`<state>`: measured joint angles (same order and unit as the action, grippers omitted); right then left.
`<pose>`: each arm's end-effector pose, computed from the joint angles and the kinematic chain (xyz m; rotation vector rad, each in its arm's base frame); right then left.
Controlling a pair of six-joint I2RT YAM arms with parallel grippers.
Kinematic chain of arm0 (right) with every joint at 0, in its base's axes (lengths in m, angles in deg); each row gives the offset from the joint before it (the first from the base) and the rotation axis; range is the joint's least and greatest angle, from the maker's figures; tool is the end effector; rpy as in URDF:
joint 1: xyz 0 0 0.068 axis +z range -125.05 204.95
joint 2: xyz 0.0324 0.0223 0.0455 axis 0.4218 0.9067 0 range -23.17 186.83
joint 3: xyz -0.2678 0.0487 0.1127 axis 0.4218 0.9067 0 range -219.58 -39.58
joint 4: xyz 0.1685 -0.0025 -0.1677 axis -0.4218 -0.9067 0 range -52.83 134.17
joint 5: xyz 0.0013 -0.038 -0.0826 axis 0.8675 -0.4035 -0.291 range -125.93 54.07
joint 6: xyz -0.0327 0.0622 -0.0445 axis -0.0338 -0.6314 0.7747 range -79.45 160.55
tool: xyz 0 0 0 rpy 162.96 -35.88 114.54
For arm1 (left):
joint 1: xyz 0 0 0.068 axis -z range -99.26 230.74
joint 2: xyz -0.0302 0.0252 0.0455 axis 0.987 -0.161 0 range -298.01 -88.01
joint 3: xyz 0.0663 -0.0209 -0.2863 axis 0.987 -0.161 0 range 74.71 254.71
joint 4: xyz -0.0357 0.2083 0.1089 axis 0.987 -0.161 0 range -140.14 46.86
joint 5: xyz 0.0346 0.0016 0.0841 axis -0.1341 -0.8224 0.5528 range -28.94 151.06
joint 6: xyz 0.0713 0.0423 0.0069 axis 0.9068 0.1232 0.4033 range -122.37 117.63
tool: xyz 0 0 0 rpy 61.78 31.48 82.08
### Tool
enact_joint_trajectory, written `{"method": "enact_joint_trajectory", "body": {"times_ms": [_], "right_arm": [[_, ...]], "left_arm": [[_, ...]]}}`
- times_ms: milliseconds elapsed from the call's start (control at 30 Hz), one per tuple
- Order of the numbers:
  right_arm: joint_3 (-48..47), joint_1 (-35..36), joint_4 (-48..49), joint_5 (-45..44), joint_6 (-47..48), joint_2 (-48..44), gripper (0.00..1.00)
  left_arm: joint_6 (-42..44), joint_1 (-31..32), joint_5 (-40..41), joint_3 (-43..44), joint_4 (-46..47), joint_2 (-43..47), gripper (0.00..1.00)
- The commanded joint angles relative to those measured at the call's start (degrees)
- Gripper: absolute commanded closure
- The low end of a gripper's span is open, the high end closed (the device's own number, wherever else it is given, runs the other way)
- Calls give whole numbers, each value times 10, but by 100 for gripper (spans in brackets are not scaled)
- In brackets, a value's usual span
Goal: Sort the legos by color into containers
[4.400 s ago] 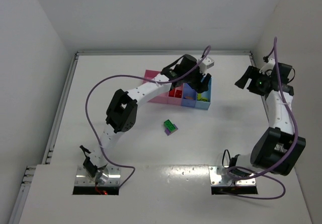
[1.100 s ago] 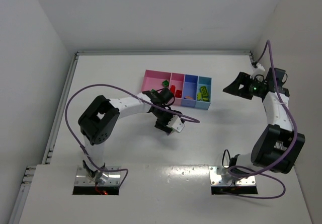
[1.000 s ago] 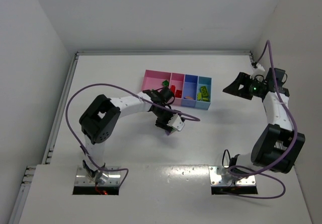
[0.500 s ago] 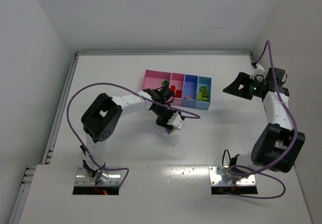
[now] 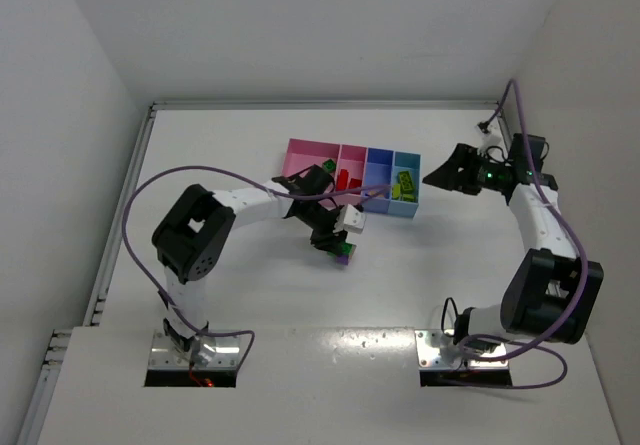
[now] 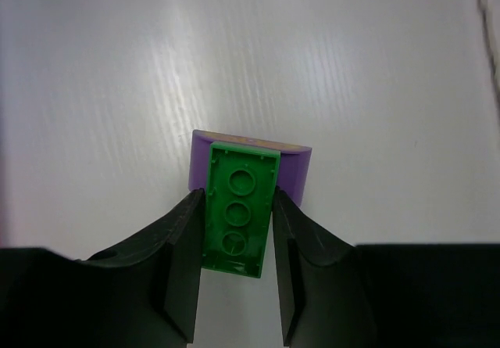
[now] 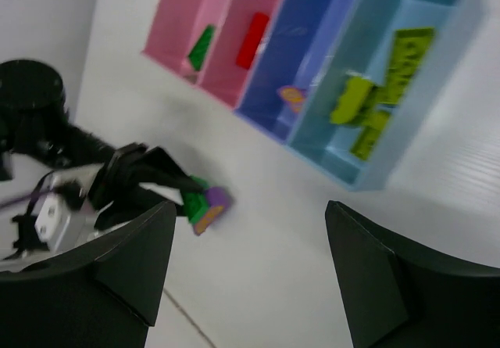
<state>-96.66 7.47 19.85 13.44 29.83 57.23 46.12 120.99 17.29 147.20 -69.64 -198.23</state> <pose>0.2829 -0.0313 0.2744 0.1553 2.2230 0.9565 0.2608 -0.2868 0.1815 1.9014 1.6169 -0.9549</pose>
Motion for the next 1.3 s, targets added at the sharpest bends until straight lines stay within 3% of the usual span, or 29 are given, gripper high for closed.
{"method": "enact_joint_trajectory", "body": {"times_ms": [0, 67, 100, 200, 433, 567, 700, 900, 1033, 1167, 1267], "right_arm": [[27, 47, 84, 74, -70, -31, 22], [32, 65, 103, 89, -92, -17, 22], [32, 81, 110, 100, -102, -11, 22], [26, 121, 130, 118, -116, -1, 22], [-20, 252, 47, 56, 29, 11, 22], [-57, 294, 31, -14, 44, 17, 22], [-108, 330, 2, -53, 35, 41, 25], [-120, 365, 8, -74, 3, 60, 26], [-120, 365, 21, -45, -14, 88, 26], [-133, 359, 21, 49, -21, 114, 26], [-138, 365, -17, 64, 59, 121, 24]], "left_arm": [[-298, -34, -91, -79, 236, 115, 94], [-421, -42, -70, -141, 359, 162, 95], [-513, -57, -69, -155, 385, 170, 95], [-669, -80, -63, -189, 499, 196, 95], [-809, -150, -77, -204, 561, 221, 97], [-794, -163, -46, -191, 517, 232, 100], [-692, -147, 31, -170, 402, 250, 100], [-619, -124, 120, -170, 349, 276, 100], [-589, -119, 113, -183, 344, 288, 100], [-522, -106, 38, -188, 323, 294, 100], [-538, -119, -26, -188, 315, 294, 100]]}}
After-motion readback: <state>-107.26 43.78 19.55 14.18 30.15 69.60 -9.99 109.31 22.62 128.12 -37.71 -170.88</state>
